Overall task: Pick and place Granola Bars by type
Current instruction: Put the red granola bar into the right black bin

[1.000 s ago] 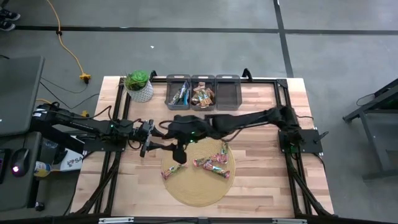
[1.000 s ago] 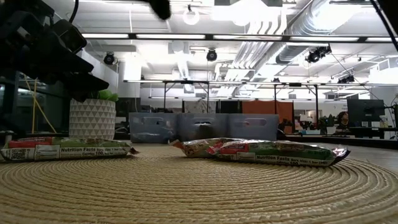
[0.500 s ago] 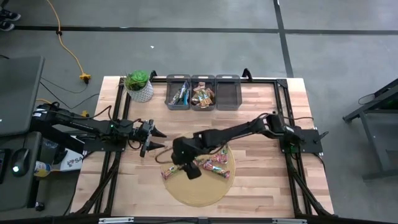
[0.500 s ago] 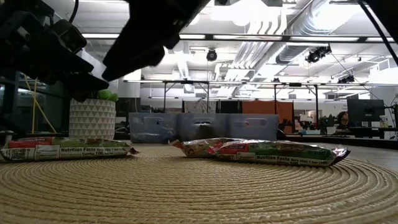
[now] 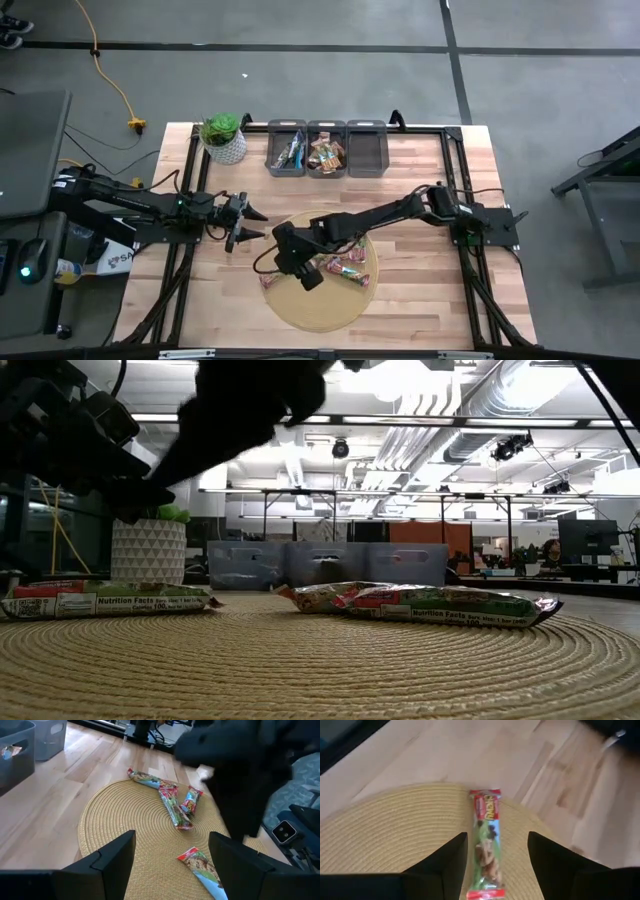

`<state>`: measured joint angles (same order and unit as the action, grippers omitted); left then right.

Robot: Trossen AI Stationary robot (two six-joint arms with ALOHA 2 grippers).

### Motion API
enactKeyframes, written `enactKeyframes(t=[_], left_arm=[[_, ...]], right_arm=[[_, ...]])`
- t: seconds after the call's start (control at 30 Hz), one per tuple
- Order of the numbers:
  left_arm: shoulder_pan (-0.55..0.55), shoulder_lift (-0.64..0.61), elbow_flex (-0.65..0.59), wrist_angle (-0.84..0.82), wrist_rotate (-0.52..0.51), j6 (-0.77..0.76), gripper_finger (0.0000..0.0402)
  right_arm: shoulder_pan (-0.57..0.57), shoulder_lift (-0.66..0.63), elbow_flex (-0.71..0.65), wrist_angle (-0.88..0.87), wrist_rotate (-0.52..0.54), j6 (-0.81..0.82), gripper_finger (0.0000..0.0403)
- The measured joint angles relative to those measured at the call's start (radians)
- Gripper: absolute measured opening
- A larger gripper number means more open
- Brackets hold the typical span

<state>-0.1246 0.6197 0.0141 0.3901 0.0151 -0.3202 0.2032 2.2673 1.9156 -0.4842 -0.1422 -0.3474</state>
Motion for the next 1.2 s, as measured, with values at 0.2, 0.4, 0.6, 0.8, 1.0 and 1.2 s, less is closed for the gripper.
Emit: enactKeyframes(t=[0.2,0.4,0.6,0.8,1.0,1.2], left_arm=[[0.000,0.000,0.000,-0.006,0.000,0.000,0.0248],[0.000,0.000,0.000,-0.005,0.000,0.000,0.0248],[0.000,0.000,0.000,-0.009,0.000,0.000,0.0248],[0.000,0.000,0.000,-0.021,0.000,0.000,0.0248],[0.000,0.000,0.000,-0.029,0.000,0.000,0.0248],[0.000,0.000,0.000,-0.032,0.000,0.000,0.0248]], right_arm=[[-0.002,0.057,-0.001,-0.003,-0.069,0.010,0.0193],[-0.004,0.087,-0.001,0.002,-0.068,-0.002,0.0193],[-0.033,0.092,0.000,0.018,-0.056,-0.008,0.0193],[-0.052,0.105,0.000,0.019,-0.090,-0.011,0.0193],[-0.048,0.124,0.000,0.031,-0.118,-0.020,0.0193],[-0.045,0.125,0.000,0.039,-0.119,-0.028,0.0193]])
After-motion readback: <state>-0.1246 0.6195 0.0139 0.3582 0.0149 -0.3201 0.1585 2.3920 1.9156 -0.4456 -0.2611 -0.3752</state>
